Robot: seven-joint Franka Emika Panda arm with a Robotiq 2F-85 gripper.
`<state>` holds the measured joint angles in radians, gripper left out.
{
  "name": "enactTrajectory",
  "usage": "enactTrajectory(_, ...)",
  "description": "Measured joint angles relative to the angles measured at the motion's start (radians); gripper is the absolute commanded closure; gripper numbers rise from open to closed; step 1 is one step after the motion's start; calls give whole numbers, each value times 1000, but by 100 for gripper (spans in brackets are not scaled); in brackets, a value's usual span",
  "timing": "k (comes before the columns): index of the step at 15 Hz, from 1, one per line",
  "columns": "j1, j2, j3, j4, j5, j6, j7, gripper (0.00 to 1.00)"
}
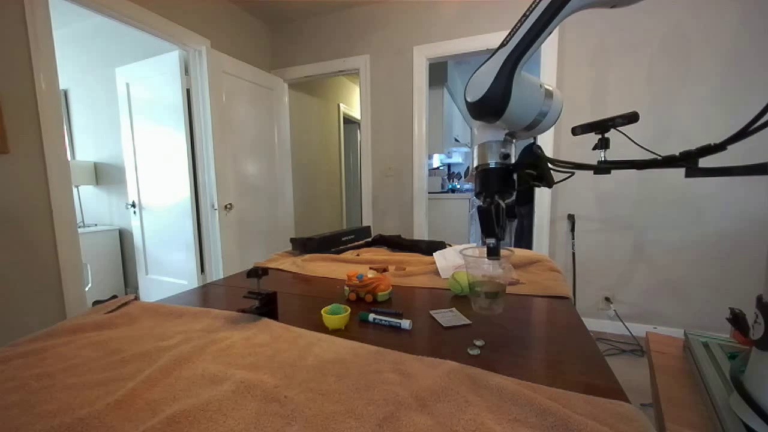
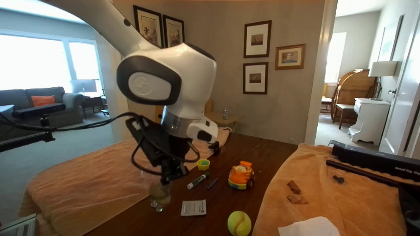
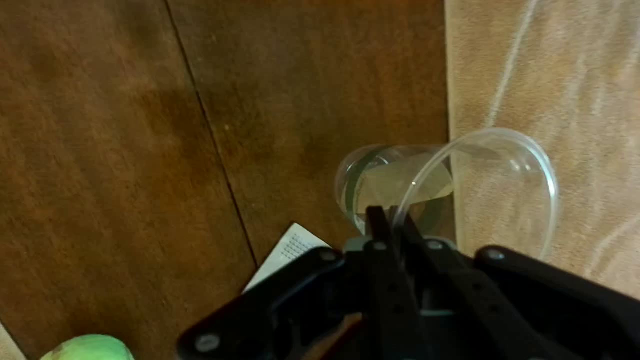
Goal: Move the clear cup to the back of the table.
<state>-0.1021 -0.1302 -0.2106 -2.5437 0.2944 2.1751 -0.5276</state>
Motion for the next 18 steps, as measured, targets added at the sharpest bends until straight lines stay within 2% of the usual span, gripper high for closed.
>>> enactTrajectory(2, 1, -28, 0, 56, 42, -94, 22, 98)
enactTrajectory(5, 6, -33, 1, 144, 119, -152, 37, 98)
enactTrajectory(13, 19, 83, 33, 353, 278, -139, 93, 98)
enactTrajectory(18, 18, 215, 64, 483, 306, -92, 177, 98)
